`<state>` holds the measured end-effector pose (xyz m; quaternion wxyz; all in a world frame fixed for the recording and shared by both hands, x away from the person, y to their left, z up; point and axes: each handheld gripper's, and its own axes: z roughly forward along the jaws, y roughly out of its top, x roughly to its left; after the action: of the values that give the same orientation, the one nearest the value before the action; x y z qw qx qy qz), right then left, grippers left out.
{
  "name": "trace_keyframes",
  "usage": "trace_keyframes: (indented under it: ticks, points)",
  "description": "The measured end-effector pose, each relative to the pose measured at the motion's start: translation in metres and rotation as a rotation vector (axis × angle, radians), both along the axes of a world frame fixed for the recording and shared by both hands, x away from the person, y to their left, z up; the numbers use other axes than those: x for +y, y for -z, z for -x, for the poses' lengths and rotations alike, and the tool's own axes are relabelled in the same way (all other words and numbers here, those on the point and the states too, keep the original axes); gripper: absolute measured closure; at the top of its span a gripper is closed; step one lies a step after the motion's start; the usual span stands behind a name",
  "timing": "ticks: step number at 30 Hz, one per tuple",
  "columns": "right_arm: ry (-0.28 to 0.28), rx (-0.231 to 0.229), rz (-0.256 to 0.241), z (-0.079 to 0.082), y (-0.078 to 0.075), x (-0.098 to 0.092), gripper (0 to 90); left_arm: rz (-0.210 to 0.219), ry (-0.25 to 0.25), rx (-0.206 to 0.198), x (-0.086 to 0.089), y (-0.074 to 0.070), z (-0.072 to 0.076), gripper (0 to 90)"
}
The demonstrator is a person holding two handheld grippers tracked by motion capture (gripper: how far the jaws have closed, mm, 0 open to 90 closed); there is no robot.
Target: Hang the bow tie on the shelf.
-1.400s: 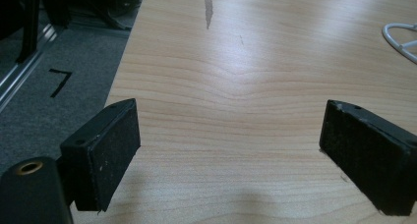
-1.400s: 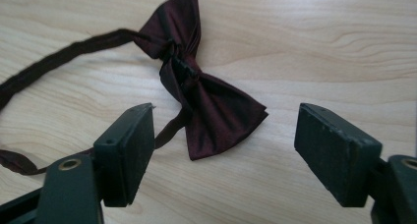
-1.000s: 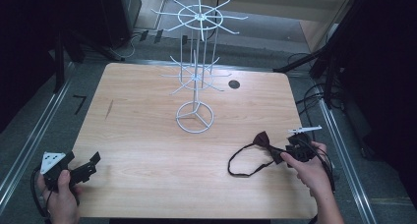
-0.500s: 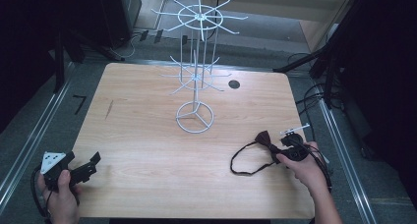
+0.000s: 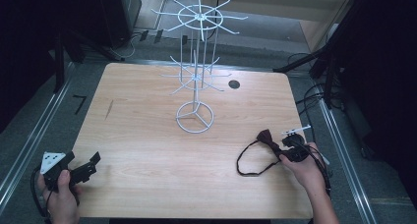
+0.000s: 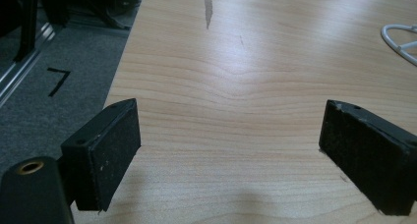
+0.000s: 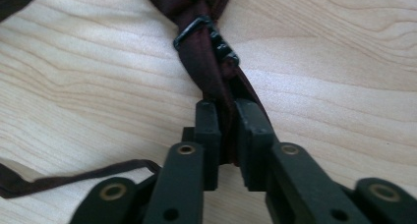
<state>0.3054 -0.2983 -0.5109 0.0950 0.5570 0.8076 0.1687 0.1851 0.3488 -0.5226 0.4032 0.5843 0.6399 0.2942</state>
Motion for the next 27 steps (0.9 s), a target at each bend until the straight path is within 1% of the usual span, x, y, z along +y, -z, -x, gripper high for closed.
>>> trace_keyframes:
  ticks: [3,5,6,8,10,11,14,15,16,17,18,20,21,23,24,25,26,27]
  points:
    - [0.003,-0.007,-0.011,0.001,0.000,-0.002,86.1,0.001,0.001,-0.001,0.000,0.000,0.000,9.3]
    - [0.012,-0.016,-0.029,0.002,0.000,-0.004,86.6,0.002,0.000,0.000,0.000,0.000,0.000,9.3]
    - [0.029,-0.025,-0.056,0.002,0.000,-0.007,86.8,0.001,-0.001,0.000,0.000,0.000,0.000,9.3]
    - [0.042,-0.048,-0.068,0.003,0.000,-0.009,86.9,-0.001,-0.001,0.001,0.000,0.000,0.000,9.3]
    - [0.057,-0.074,-0.097,0.003,-0.003,-0.010,87.0,0.000,-0.001,0.001,0.000,0.000,0.000,9.3]
    - [0.057,-0.074,-0.097,0.003,-0.003,-0.010,87.0,-0.001,-0.002,0.001,0.000,0.000,0.000,9.3]
    - [0.065,-0.124,-0.137,0.005,-0.011,-0.010,87.1,-0.002,-0.005,0.001,0.000,0.000,0.000,9.2]
    - [0.062,-0.157,-0.162,0.007,-0.018,-0.008,87.1,-0.002,-0.005,0.000,0.000,0.000,0.000,9.3]
    - [0.061,-0.177,-0.171,0.008,-0.022,-0.007,87.0,-0.002,-0.006,-0.001,0.000,0.000,0.000,9.3]
    - [0.061,-0.177,-0.171,0.008,-0.022,-0.007,87.0,-0.002,-0.006,-0.001,0.000,0.000,0.000,9.3]
    - [0.058,-0.194,-0.179,0.009,-0.025,-0.007,87.0,-0.003,-0.006,0.000,0.000,0.000,0.000,9.3]
    - [0.056,-0.241,-0.224,0.010,-0.036,-0.004,87.0,-0.004,-0.006,0.000,0.000,0.000,0.000,9.2]
    - [0.056,-0.241,-0.224,0.010,-0.036,-0.004,87.0,-0.004,-0.006,0.000,0.000,0.000,0.000,9.2]
    - [0.039,-0.261,-0.238,0.011,-0.041,-0.001,87.0,-0.005,-0.008,-0.001,0.000,0.000,0.000,9.3]
    - [0.026,-0.280,-0.239,0.012,-0.045,0.003,87.0,-0.005,-0.008,-0.001,0.000,0.000,0.000,9.2]
    - [0.026,-0.280,-0.239,0.012,-0.045,0.003,87.0,-0.005,-0.008,-0.001,0.000,0.000,0.000,9.2]
    - [0.018,-0.303,-0.241,0.013,-0.050,0.007,87.0,-0.005,-0.008,0.000,0.000,0.000,0.000,9.3]
    - [0.018,-0.303,-0.241,0.013,-0.050,0.007,87.0,-0.004,-0.009,-0.001,0.000,0.000,0.000,9.3]
